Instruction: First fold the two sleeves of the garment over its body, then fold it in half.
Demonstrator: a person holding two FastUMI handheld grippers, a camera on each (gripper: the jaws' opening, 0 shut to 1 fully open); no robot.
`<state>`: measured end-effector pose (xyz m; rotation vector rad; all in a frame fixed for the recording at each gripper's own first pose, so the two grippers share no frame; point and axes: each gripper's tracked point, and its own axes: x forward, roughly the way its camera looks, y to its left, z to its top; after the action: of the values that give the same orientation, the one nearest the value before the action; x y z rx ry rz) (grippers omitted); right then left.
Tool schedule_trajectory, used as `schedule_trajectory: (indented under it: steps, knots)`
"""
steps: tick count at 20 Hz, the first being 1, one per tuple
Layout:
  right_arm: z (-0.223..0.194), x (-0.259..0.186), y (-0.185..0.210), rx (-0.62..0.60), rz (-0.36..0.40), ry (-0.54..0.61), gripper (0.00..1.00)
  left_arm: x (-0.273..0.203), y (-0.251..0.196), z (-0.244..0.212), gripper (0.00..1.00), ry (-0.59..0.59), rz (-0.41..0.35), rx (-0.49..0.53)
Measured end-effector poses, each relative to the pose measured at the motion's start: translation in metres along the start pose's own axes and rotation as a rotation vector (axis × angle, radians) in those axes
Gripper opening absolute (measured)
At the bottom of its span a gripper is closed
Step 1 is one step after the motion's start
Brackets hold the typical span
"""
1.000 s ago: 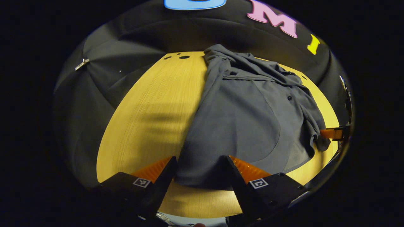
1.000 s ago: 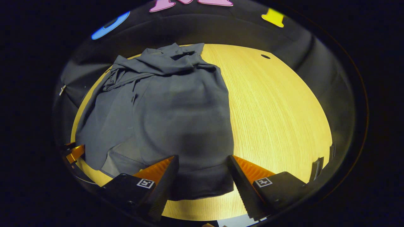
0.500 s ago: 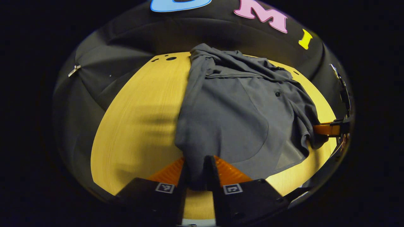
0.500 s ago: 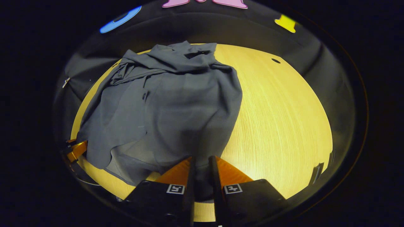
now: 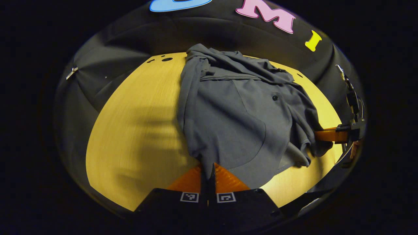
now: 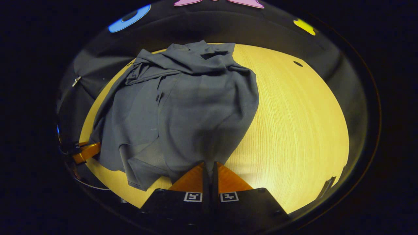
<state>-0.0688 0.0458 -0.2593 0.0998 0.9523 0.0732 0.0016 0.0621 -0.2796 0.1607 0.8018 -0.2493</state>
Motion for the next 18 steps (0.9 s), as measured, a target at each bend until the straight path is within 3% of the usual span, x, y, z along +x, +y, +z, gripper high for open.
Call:
schedule_trajectory:
  steps: [4, 6, 8, 18]
  knots:
    - [0.023, -0.011, 0.009, 0.122, 0.091, -0.035, 0.05, -0.023, -0.023, 0.028, 0.06, -0.079, -0.099, -0.166]
    - [0.04, -0.017, 0.011, 0.116, 0.117, -0.061, 0.05, -0.034, -0.033, 0.046, 0.06, -0.112, -0.151, -0.268]
    - [0.061, -0.023, 0.013, 0.093, 0.133, -0.101, 0.05, -0.042, -0.029, 0.06, 0.05, -0.133, -0.15, -0.326]
    - [0.151, -0.031, 0.041, 0.063, 0.226, -0.273, 0.05, -0.058, -0.044, 0.137, 0.06, -0.253, -0.204, -0.347]
